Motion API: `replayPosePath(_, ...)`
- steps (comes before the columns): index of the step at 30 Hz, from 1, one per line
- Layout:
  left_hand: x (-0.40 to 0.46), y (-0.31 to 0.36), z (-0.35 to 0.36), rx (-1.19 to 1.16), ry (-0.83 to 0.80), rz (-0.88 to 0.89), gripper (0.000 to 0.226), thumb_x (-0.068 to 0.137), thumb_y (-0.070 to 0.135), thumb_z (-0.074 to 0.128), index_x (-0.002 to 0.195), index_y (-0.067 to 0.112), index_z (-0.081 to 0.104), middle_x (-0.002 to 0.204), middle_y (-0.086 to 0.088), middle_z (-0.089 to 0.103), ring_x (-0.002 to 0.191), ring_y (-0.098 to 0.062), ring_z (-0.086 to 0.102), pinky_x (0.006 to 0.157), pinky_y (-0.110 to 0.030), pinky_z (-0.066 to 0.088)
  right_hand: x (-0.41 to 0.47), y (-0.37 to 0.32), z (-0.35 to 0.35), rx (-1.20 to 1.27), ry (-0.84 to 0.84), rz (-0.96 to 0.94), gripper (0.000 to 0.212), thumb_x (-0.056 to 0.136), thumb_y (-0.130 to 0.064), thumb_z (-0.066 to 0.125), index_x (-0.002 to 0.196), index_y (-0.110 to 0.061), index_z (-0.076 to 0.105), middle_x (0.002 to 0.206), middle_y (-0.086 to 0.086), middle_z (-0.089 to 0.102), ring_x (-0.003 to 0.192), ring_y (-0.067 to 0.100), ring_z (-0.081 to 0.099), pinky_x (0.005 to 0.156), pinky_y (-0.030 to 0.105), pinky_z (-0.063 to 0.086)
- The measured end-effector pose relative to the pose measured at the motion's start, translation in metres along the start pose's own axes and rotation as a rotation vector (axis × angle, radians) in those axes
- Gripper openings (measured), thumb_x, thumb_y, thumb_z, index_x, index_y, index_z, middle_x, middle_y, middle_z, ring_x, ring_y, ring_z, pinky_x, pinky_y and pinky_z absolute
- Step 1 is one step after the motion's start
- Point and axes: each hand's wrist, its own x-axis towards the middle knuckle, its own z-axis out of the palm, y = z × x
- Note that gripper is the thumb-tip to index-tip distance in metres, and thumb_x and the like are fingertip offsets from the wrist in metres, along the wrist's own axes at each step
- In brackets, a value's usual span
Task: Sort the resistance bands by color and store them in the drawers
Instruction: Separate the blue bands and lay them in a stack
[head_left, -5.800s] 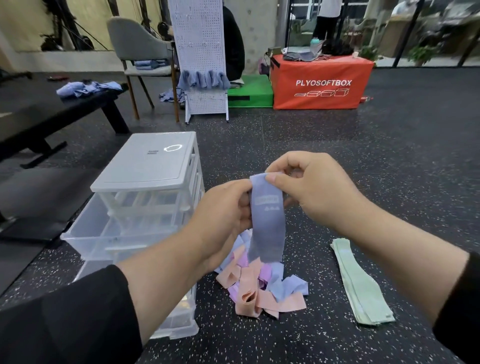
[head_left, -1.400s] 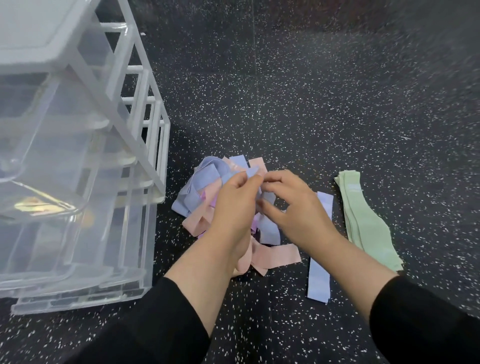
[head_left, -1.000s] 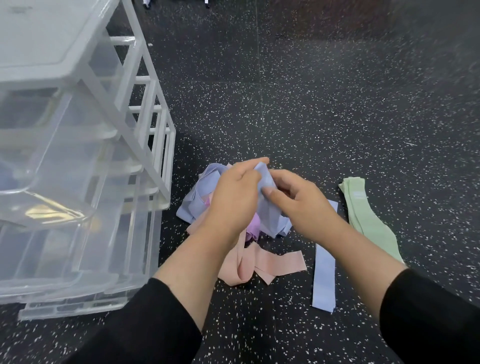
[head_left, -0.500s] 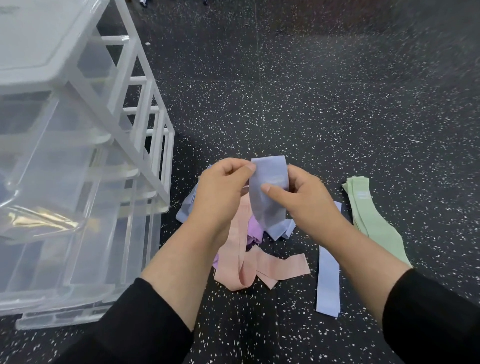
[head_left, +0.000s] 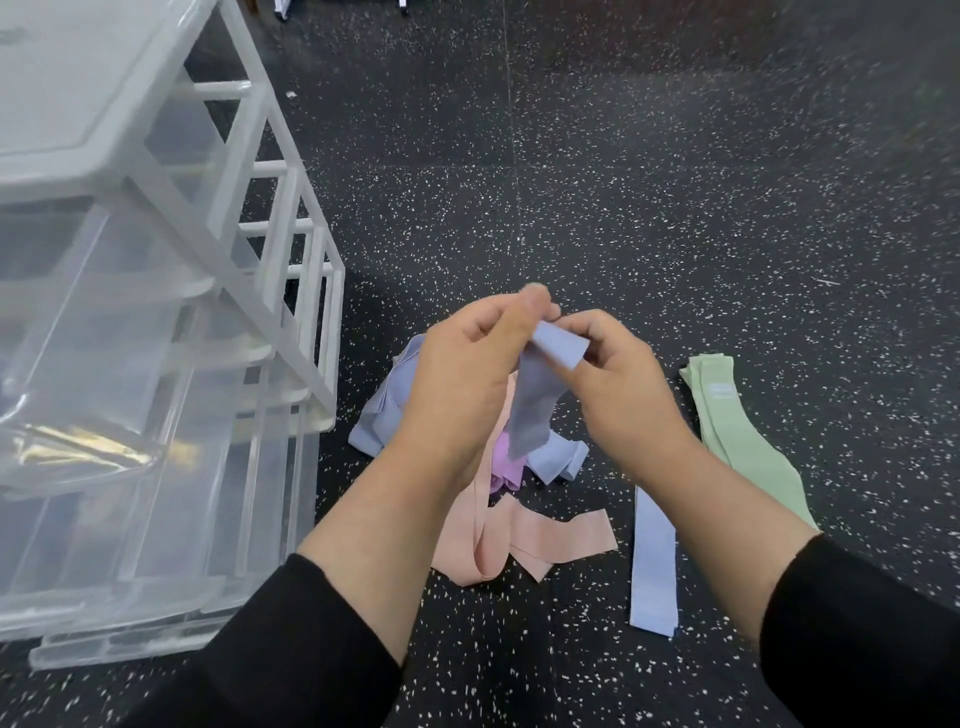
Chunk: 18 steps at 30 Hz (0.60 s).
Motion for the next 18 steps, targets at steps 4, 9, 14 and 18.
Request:
replayPosePath(4,0.0,0.004,0.008,0.167,-0.005,0.063,0.015,0.094,0.017,0.071,0.108,0.015,0.076,0.104,-0.004,0.078,0.107,-0.026,0.07,0.098,-0.039,0.056,-0.002,-0.005,-0.007,-0.002,0.009,0.014,0.007,0.09,-0.028,0.073,0.096,-0.025,0.07,0.097,0.009,0.072,0.084,0.025,0.064,0.078,0.048,0.052)
replayPosePath(9,0.001,0.01,0.007,0.218,-0.186,0.11,0.037,0.088,0.024,0.069,0.125,0.019,0.07,0.116,0.001,0.075,0.116,-0.021,0.068,0.106,-0.042,0.051,-0.005,-0.014,-0.018,0.092,0.09,0.043,0.007,0.095,-0.022,0.069,0.088,-0.023,0.072,0.074,-0.003,0.069,0.067,0.007,0.055,0.063,0.025,0.044)
replayPosePath(14,0.003,0.014,0.011,0.269,-0.17,0.178,0.031,0.093,0.001,0.066,0.121,0.015,0.071,0.11,-0.002,0.077,0.101,-0.013,0.07,0.095,-0.032,0.056,-0.007,-0.021,-0.026,0.119,0.073,0.051,0.015,0.092,-0.028,0.071,0.094,-0.014,0.075,0.079,0.008,0.068,0.072,0.01,0.057,0.068,0.032,0.046)
replayPosePath(18,0.003,0.024,0.021,0.185,-0.05,0.165,0.017,0.095,0.01,0.064,0.083,0.016,0.075,0.085,-0.012,0.073,0.082,-0.023,0.065,0.088,-0.051,0.057,-0.016,-0.02,-0.029,0.156,0.005,0.057,0.032,0.086,-0.041,0.073,0.101,-0.013,0.074,0.101,0.018,0.073,0.082,0.016,0.064,0.077,0.041,0.051)
